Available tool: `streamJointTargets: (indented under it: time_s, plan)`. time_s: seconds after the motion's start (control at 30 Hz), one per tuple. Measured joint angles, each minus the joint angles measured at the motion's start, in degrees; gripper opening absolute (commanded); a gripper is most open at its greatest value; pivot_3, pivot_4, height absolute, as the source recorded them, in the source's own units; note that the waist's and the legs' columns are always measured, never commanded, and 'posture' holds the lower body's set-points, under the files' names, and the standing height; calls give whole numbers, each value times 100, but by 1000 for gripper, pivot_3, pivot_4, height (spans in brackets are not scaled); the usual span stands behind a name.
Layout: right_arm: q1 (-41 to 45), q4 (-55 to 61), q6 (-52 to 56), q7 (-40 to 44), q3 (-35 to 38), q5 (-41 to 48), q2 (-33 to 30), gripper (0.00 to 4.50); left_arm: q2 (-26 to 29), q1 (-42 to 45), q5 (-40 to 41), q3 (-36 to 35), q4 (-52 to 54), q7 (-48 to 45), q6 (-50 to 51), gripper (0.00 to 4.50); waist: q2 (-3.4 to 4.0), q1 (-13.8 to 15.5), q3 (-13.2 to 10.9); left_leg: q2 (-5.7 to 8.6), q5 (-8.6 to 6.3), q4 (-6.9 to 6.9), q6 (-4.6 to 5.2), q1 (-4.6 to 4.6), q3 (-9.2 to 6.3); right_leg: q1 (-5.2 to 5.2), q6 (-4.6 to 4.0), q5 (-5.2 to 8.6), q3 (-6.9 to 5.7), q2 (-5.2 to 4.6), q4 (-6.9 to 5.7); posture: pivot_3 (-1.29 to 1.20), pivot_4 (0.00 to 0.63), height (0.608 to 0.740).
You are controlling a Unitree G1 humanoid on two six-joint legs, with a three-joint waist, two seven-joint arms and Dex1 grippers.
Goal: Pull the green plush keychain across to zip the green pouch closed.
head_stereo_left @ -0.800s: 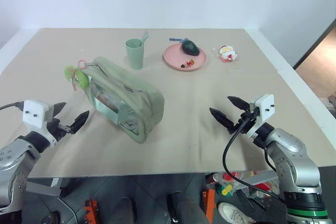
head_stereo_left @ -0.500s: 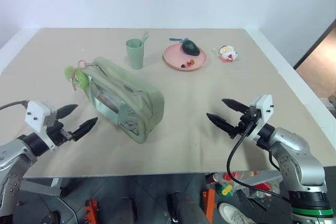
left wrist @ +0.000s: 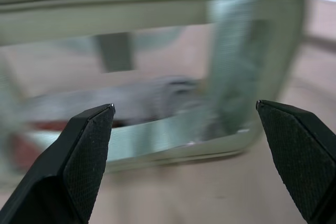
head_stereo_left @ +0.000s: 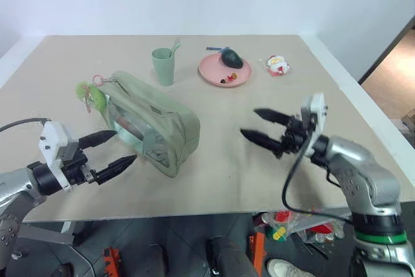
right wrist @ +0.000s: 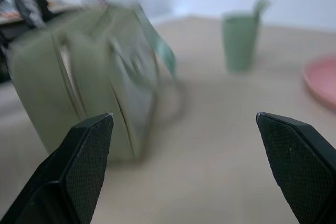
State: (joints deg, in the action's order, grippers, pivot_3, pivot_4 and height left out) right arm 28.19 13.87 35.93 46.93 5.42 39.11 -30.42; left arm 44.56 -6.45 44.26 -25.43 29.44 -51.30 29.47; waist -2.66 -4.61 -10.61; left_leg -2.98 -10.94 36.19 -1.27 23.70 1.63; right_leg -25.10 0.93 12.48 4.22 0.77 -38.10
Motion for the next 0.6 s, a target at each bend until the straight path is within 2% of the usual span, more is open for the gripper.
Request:
streamJointTargets:
  time_s: [0.1, 0.27, 0.47, 0.6]
  plan:
    - [667, 5, 257, -178, -542, -1, 453, 4497, 172, -17, 256, 57, 346, -85, 220, 4466, 0, 5, 0, -6, 0, -2, 0, 6, -4, -6, -11, 2, -6, 6, -2, 0, 150, 740]
    - [740, -223, 369, -178, -1103, -162, 784, 4497, 175, -1, 360, 89, 446, -4, 319, 4466, -1, 56, 1, 1, -2, 1, -2, 43, -3, -24, 5, 7, -10, -6, 2, 0, 150, 740]
    - [832, -664, 348, -221, -1249, -423, 999, 2760, 175, -23, 464, 99, 745, 142, 359, 4500, -1, 49, 1, -1, -5, 10, -8, 45, -5, -23, 6, 6, -11, -4, 1, 0, 150, 740]
    - [851, -826, 233, -183, -1256, -548, 1102, 1301, 175, -42, 451, 98, 766, 228, 360, 4500, -1, 48, 1, -4, -5, 11, -7, 40, -7, -22, -3, 4, -14, 0, -1, 0, 150, 740]
